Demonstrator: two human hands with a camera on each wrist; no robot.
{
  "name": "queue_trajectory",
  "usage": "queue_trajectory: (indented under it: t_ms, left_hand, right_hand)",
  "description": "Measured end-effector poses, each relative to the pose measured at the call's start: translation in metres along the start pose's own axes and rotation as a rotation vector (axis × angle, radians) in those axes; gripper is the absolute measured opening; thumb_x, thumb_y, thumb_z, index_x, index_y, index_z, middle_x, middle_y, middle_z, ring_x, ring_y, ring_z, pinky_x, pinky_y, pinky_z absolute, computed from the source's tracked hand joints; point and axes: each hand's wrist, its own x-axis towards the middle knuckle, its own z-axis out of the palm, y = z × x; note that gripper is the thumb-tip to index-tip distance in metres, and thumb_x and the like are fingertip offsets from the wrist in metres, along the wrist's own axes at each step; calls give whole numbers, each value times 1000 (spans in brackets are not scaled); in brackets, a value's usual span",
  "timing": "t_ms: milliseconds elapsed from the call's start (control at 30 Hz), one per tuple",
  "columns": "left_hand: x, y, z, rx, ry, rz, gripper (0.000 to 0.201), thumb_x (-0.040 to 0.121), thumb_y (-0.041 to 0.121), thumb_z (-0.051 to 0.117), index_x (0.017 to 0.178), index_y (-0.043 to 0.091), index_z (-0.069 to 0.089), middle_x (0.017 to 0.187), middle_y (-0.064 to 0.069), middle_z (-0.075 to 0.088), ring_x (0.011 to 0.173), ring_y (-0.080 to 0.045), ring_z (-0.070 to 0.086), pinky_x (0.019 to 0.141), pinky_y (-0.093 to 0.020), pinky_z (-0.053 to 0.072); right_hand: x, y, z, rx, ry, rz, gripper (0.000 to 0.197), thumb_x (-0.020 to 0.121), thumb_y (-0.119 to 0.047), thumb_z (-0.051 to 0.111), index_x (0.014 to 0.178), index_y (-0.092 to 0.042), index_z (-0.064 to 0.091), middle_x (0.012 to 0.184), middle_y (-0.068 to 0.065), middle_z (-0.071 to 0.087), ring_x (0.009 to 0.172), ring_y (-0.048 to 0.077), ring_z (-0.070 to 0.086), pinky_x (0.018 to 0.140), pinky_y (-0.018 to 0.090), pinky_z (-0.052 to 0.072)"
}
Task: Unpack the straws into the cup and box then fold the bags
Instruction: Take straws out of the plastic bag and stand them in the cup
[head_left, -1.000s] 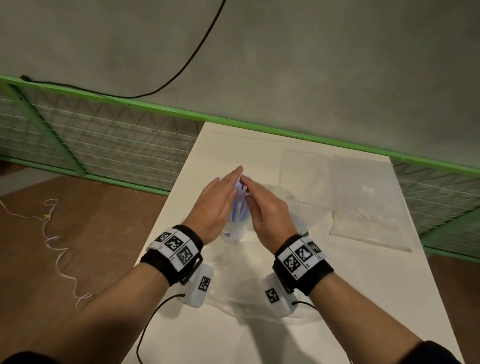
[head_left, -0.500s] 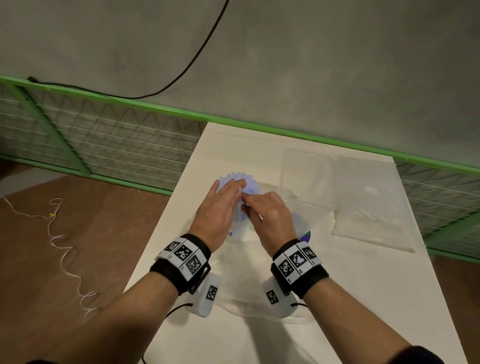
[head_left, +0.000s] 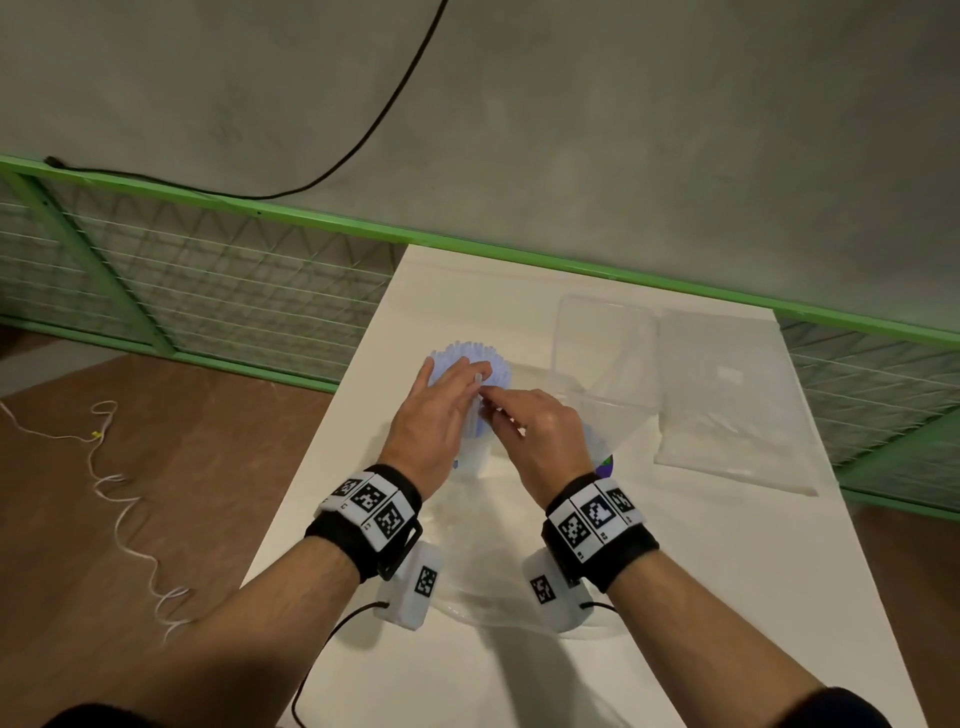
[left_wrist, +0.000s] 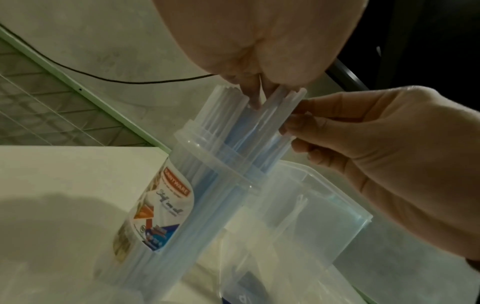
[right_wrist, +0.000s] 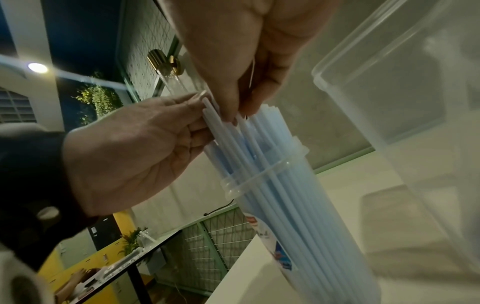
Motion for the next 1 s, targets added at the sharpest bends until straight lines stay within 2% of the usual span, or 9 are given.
queue_trajectory:
  t_ms: [133,233,333,400,533,667,800,900,1000]
  left_hand:
    - [-6,19,2,-150,103,4,35,107,12,35,126,8,64,119,15,63,118,-5,59,125,-28,9]
    - [-7,31,6,-149,107,-33,33,108,10,36,128,9,63,117,17,60,128,2,44,126,-33,10]
    - [-6,27,7,-19,83,41,36,106,3,36,132,9,61,130,6,63,140,7,31,122,-24,-12]
    - [-4,21,7,33,80,59,37,106,2,35,132,11,61,135,2,62,144,-1,33,119,-22,-20]
    - [-2,13,10,-103,125,-32,36,109,15,31,126,26,61,131,1,66,142,-19,44,122,-23,-15]
    - [-3,2,12,-121,190,-91,37,108,39,27,124,42,59,138,7,61,152,-24,24,111,-2,-13]
    - [-11,4,7,40,164,14,42,106,0,34,132,20,60,140,8,58,144,13,21,122,-30,-17]
    - [-13,-3,10,211,153,20,46,104,9,33,140,28,54,144,13,53,150,0,16,118,-44,-11]
    - [-16,-4,9,393,109,24,49,104,25,21,147,30,43,154,16,42,152,-7,5,112,-57,-2]
  right_hand:
    - [-5,2,1,81,22,86,24,86,-5,68,109,-8,73,88,6,76,72,25,70,67,41,58]
    - [-8,4,2,164,27,205,17,86,-9,72,104,-11,71,84,1,74,73,19,70,69,41,58]
    - [-11,7,3,150,1,239,9,86,-13,73,92,-10,68,74,2,71,66,23,67,64,43,57]
    - [-12,7,3,149,-23,249,9,86,-15,73,91,-9,67,72,3,70,65,26,66,63,44,56]
    - [-10,5,4,153,-29,273,11,87,-15,72,89,-7,65,72,4,69,66,28,66,64,45,55]
    - [-10,4,7,104,-116,267,3,88,-10,68,88,-9,65,73,1,71,62,22,63,62,41,54]
    - [-9,4,10,49,-131,212,5,88,-12,69,89,-9,66,70,3,70,57,23,60,57,39,54]
    - [-7,4,9,6,-123,162,7,87,-13,71,93,-11,66,76,2,71,62,22,63,59,40,55]
    - [-9,2,6,-38,-43,109,27,85,-14,73,111,-10,64,104,4,68,90,17,60,81,35,52]
